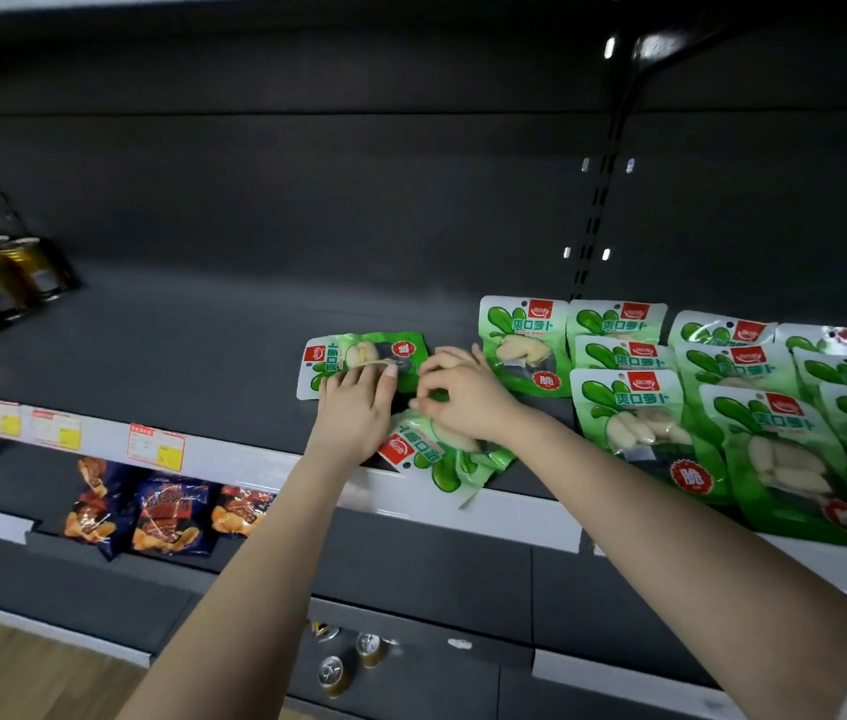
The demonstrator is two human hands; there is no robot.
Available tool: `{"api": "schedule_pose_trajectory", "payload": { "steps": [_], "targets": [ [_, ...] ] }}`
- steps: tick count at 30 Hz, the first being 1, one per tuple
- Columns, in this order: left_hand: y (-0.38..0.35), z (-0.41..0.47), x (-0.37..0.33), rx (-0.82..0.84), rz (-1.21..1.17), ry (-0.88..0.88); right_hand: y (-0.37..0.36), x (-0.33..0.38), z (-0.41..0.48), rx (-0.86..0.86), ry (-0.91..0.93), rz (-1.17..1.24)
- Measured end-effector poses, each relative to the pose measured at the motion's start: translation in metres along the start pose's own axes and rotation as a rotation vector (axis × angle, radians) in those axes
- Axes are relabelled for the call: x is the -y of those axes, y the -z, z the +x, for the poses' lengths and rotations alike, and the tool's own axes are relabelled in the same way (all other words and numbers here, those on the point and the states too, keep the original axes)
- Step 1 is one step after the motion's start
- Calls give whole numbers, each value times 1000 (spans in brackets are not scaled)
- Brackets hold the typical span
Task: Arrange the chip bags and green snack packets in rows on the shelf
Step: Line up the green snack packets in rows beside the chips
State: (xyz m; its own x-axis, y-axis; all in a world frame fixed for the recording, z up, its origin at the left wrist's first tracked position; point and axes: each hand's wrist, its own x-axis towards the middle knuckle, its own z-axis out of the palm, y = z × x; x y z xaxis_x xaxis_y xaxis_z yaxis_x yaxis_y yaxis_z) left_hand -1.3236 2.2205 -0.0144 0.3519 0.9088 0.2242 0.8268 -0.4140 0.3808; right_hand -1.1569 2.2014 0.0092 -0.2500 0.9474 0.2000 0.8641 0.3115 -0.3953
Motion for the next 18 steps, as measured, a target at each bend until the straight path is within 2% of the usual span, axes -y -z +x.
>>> {"api": "schedule_pose_trajectory", "payload": {
  "steps": [1,4,8,14,18],
  "targets": [
    [4,-3,-5,2,-30,-5,3,1,1,-4,-7,-22],
    [11,-7,-13,-171,-71,-7,12,4,1,-85,-97,-22],
    [12,-12,-17,-199,-214,70,21,4,3,-254,-268,-110],
    [14,-14,-18,-197,-398,117,18,9,4,-450,-344,338],
    [16,-15,-18,-206,-474,168,7,12,4,-464,-450,616]
  ]
}}
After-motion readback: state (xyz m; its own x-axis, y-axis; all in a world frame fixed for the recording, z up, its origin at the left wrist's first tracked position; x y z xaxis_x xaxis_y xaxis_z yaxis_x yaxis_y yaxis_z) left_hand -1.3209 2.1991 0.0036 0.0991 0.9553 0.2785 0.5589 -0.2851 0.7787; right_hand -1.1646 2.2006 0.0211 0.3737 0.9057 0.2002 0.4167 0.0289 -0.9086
